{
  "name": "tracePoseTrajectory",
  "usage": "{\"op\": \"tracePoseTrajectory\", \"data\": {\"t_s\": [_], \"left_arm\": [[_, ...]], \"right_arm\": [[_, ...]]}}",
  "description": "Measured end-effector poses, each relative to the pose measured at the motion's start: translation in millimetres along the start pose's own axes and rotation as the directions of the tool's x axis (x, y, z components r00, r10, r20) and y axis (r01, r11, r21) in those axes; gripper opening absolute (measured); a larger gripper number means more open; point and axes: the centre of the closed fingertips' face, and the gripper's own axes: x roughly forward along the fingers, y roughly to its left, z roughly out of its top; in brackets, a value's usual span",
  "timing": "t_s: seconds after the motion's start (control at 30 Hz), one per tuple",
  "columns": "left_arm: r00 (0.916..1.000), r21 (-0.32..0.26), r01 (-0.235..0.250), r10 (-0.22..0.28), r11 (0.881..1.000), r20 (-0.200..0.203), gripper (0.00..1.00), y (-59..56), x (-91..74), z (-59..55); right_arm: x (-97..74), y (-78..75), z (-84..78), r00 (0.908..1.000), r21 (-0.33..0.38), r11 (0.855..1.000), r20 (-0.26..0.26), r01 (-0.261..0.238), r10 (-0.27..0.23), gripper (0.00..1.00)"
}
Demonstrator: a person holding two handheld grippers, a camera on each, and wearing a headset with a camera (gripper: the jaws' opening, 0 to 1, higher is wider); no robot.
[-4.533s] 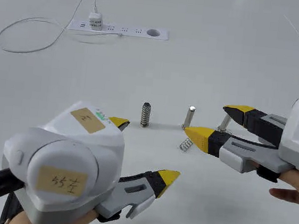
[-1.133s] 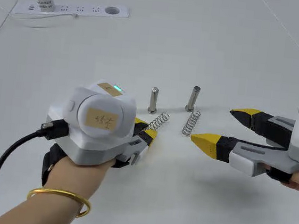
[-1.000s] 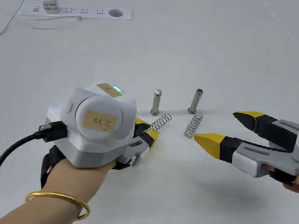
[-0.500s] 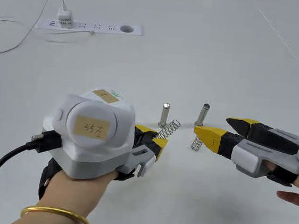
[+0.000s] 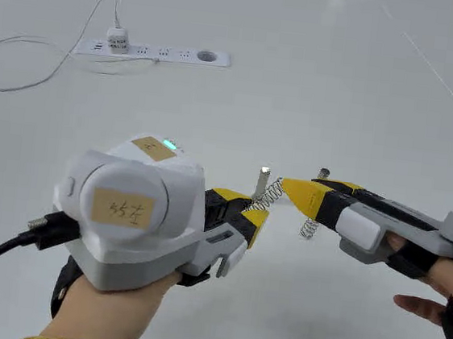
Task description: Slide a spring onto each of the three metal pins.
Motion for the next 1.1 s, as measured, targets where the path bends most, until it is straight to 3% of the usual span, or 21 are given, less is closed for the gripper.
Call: {"op": "tracePoseTrajectory", "data": {"t_s": [0.37,0.53,0.77,1.1], "left_arm": [[0.9989,-0.004,0.016,-0.016,1.000,0.044,0.10,-8.1,-5.2,8.3],[0.9972,-0.002,0.031,-0.031,1.000,0.068,0.10,-11.3,-5.3,11.4],[0.9956,-0.012,0.040,-0.039,0.999,0.086,0.10,-14.6,-6.1,13.6],[0.9961,-0.017,0.030,-0.029,0.999,0.084,0.10,-15.2,-7.2,12.0]], "right_arm": [[3.2,6.5,-5.6,0.9992,0.134,0.990,0.000,-0.040,0.040,0.26],[5.1,13.5,-8.4,0.9970,0.157,0.985,-0.008,-0.075,0.077,0.24],[4.1,13.1,-4.5,0.9955,0.245,0.965,0.028,-0.094,0.090,0.18],[3.5,16.4,-4.1,0.9940,0.258,0.960,0.023,-0.110,0.107,0.14]]}}
